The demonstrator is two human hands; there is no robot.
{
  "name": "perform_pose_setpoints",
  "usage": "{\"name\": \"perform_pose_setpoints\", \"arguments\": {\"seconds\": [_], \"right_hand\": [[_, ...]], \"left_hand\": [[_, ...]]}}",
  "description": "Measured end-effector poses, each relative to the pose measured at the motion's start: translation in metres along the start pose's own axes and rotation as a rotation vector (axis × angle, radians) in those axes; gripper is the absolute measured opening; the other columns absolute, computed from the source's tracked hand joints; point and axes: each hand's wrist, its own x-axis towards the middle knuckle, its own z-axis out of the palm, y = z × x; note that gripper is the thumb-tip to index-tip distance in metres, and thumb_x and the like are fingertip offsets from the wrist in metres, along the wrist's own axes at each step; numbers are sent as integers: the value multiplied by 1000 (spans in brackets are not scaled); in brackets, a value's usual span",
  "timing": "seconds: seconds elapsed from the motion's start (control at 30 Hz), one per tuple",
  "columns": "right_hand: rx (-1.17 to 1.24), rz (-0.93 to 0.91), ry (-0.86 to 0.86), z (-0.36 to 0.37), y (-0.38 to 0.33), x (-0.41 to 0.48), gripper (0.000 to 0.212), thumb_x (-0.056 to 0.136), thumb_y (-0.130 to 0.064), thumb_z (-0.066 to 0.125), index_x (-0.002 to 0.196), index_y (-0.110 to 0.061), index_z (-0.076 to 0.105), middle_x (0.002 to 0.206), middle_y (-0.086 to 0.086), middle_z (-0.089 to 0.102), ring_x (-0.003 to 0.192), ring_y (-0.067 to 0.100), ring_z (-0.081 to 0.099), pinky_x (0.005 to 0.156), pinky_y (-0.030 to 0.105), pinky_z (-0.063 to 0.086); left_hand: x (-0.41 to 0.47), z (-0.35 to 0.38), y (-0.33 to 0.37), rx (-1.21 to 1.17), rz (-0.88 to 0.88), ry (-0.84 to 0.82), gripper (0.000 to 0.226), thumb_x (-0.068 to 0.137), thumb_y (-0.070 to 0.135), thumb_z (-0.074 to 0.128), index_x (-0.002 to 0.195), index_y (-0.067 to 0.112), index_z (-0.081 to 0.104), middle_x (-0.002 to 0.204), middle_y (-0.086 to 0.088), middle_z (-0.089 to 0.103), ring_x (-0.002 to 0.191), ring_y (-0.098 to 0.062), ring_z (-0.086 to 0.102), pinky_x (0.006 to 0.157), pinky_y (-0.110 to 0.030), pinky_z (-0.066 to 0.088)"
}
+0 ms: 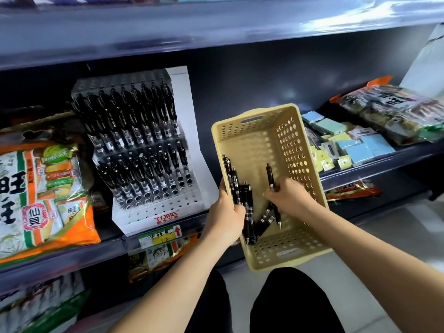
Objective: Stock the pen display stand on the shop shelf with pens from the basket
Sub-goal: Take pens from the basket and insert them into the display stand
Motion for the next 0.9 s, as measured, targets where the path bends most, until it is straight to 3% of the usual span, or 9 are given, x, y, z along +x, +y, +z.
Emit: {"name": "perform_pose_setpoints", "arguments": {"seconds": [0.07, 0.2, 0.27, 0.33, 0.4, 0.53, 0.6, 0.67, 0.9], "right_hand": [[23, 64, -60, 6, 11, -4, 33, 94, -33, 50, 109, -3, 52, 66, 5, 57, 53, 15, 55, 46, 23, 49], [-5, 187, -54, 15, 27, -1, 21, 93, -28, 52, 90, -7, 53, 64, 3, 54, 53, 13, 54, 43, 20, 40], [7, 238, -29, 22, 30, 2, 44, 92, -43, 51, 107, -1, 53, 80, 7, 60, 68, 19, 60, 53, 23, 43], [39, 266, 14, 31, 33, 4, 70, 89, -59, 47, 128, -1, 38, 109, 13, 59, 94, 26, 61, 68, 27, 46], [159, 302, 43, 38, 33, 5, 76, 84, -57, 56, 131, -2, 34, 115, 12, 57, 94, 24, 60, 68, 28, 49], [473, 383, 38, 53, 23, 6, 63, 70, -45, 76, 113, -6, 53, 102, 7, 64, 72, 15, 58, 60, 27, 52], [428, 291, 8, 58, 13, 4, 45, 71, -35, 79, 102, -9, 59, 99, 4, 66, 85, 17, 62, 76, 31, 55], [387, 216, -8, 63, 2, 2, 43, 71, -26, 77, 109, -11, 62, 105, 5, 68, 97, 21, 64, 86, 34, 53], [398, 196, -97, 67, -5, 7, 35, 80, -20, 68, 112, -6, 63, 105, 10, 68, 91, 21, 64, 72, 27, 48]], "left_hand": [[-1, 0, 0, -5, 3, -6, 65, 97, 19, 37, 149, 29, 0, 72, 14, 34, 62, -28, 62, 60, -48, 58], [1, -1, 2, -40, 0, -6, 65, 97, 18, 38, 149, 30, 2, 77, 14, 36, 80, -29, 65, 64, -49, 58], [0, -2, 2, -35, -1, -9, 65, 97, 19, 37, 149, 31, 1, 76, 16, 35, 75, -30, 65, 63, -48, 57], [-3, -1, 5, -19, -8, -10, 64, 97, 19, 37, 149, 31, 1, 79, 13, 40, 78, -31, 65, 64, -48, 58], [-5, 0, 8, -13, -14, -6, 65, 97, 18, 37, 148, 31, 0, 84, 9, 45, 76, -30, 66, 62, -48, 58], [-6, 2, 10, 27, -32, 3, 65, 97, 20, 39, 149, 28, 1, 76, 9, 42, 74, -30, 68, 61, -47, 57], [-7, 2, 10, 54, -25, 11, 65, 97, 19, 39, 150, 27, 2, 83, 5, 46, 74, -28, 68, 64, -47, 57], [-8, 3, 11, 79, -9, 4, 66, 96, 18, 38, 149, 28, 1, 84, 3, 49, 74, -28, 67, 66, -47, 57], [-5, -1, 13, -1, -53, 2, 62, 97, 17, 38, 149, 25, 5, 89, 6, 45, 75, -26, 66, 67, -46, 58]]}}
